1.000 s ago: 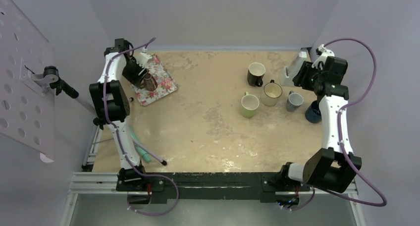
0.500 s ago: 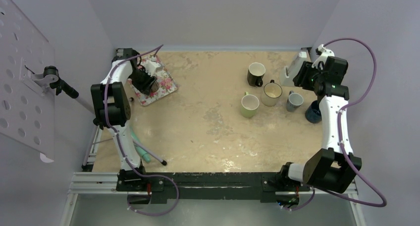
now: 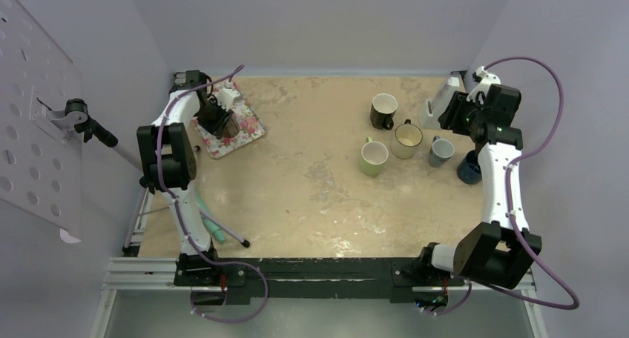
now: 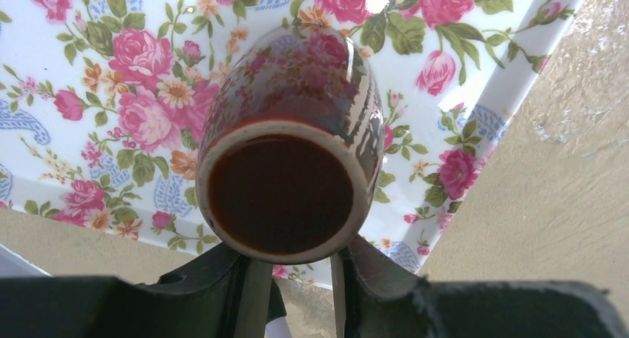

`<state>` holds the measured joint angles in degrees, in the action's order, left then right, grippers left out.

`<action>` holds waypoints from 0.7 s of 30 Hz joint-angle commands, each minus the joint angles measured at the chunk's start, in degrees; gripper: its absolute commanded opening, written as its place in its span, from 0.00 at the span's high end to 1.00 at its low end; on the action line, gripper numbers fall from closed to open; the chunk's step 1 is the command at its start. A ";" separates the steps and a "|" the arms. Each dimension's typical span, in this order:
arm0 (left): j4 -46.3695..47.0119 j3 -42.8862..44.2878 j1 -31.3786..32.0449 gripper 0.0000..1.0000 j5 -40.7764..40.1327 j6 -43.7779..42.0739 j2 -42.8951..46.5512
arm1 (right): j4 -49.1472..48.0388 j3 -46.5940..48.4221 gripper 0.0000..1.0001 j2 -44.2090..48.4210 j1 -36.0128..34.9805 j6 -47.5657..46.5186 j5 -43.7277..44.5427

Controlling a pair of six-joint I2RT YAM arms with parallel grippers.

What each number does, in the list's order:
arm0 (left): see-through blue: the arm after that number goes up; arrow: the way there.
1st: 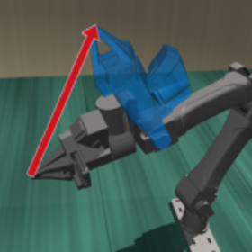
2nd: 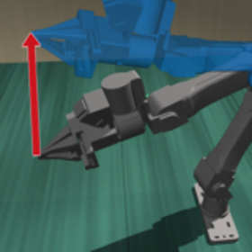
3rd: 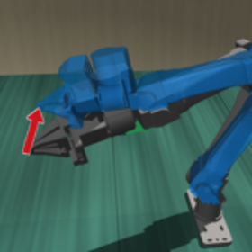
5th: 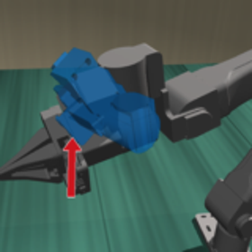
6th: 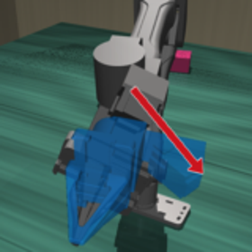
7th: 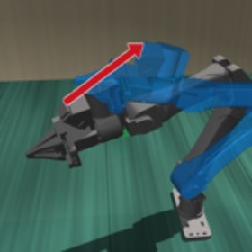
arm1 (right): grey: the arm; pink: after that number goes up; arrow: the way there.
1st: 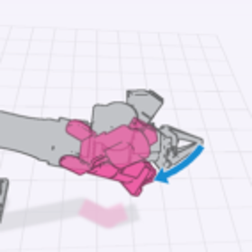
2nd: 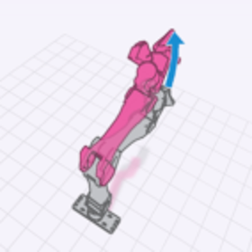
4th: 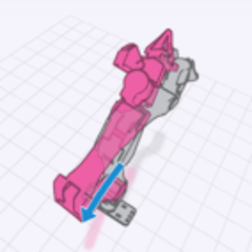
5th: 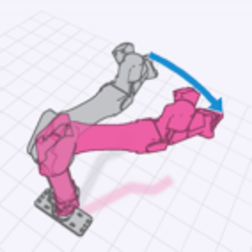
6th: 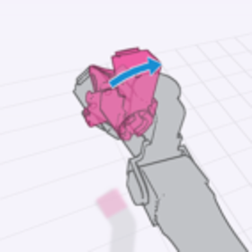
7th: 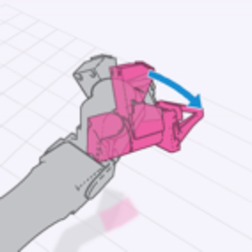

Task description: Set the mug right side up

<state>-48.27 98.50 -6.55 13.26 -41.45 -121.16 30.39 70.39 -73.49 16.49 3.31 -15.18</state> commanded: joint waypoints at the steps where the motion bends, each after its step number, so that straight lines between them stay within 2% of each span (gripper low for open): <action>1: 1.32 0.94 0.38 0.64 -0.07 0.45 -0.84 | -0.72 2.71 0.50 0.56 -0.21 -1.13 -1.26; 5: 0.37 1.70 0.33 0.67 0.82 0.75 -1.60 | -0.60 3.08 0.50 0.62 -0.30 -0.96 -1.34; 8: -0.25 2.50 0.45 0.82 1.41 1.06 -2.17 | -0.76 3.21 0.50 0.91 -0.30 -0.69 -1.42; 10: -1.28 3.52 0.44 1.00 1.74 1.45 -2.74 | -0.69 3.34 0.50 1.02 -0.31 -0.51 -1.54; 14: -2.08 3.53 0.17 1.00 3.93 4.79 -1.47 | -0.49 3.68 0.50 1.64 -0.38 -0.03 -2.02; 16: -2.47 3.76 -0.15 1.00 7.01 9.53 0.29 | -0.16 4.03 0.49 2.02 -0.79 0.57 -1.60; 21: -3.70 6.31 -0.22 1.00 13.69 19.94 5.42 | 6.62 11.12 0.46 0.42 -6.94 0.02 1.43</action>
<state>-50.70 100.20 -6.42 18.63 -31.66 -122.69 33.69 74.06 -73.54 14.04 3.86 -14.92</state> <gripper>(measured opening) 0.076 0.522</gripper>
